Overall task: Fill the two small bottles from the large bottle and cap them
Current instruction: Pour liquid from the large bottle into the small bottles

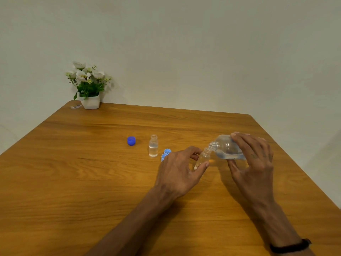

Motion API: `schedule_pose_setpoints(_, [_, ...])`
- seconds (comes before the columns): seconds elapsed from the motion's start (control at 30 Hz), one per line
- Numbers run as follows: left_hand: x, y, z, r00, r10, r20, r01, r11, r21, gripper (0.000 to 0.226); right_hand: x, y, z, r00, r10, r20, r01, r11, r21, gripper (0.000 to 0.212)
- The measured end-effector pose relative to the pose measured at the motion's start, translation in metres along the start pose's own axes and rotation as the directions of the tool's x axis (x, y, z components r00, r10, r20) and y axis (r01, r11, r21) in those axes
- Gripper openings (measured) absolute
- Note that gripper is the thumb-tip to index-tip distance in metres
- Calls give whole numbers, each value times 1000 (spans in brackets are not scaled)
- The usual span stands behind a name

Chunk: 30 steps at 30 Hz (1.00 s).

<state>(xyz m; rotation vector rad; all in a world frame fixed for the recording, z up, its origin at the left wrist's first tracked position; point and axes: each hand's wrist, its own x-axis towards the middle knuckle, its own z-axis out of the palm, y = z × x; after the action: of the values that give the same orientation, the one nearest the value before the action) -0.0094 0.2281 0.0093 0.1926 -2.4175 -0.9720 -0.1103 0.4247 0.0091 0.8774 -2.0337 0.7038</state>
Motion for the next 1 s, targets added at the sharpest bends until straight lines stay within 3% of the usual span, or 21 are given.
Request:
schedule_pose_setpoints(0.4, [0,1,-1,1000,-11,-12,11,999,-39,44,-1,-1,1,999,39,3,-39,998,42,83])
schedule_pose_setpoints(0.63, [1,0,1,1000,-24,2,24,999,-45,43,0,-7,-4,971,240,4,-239,964,120,85])
schedule_pose_setpoints(0.77, [1,-1,1,999,-32,23,33,999,-28,44,3,-13,-7,904,425,34,-420,872,251,83])
schedule_pose_setpoints(1.0, [1,-6,1,997,-73,22,74,997,-15,40,4,-16,-6,819,566,93,-554,740,380,80])
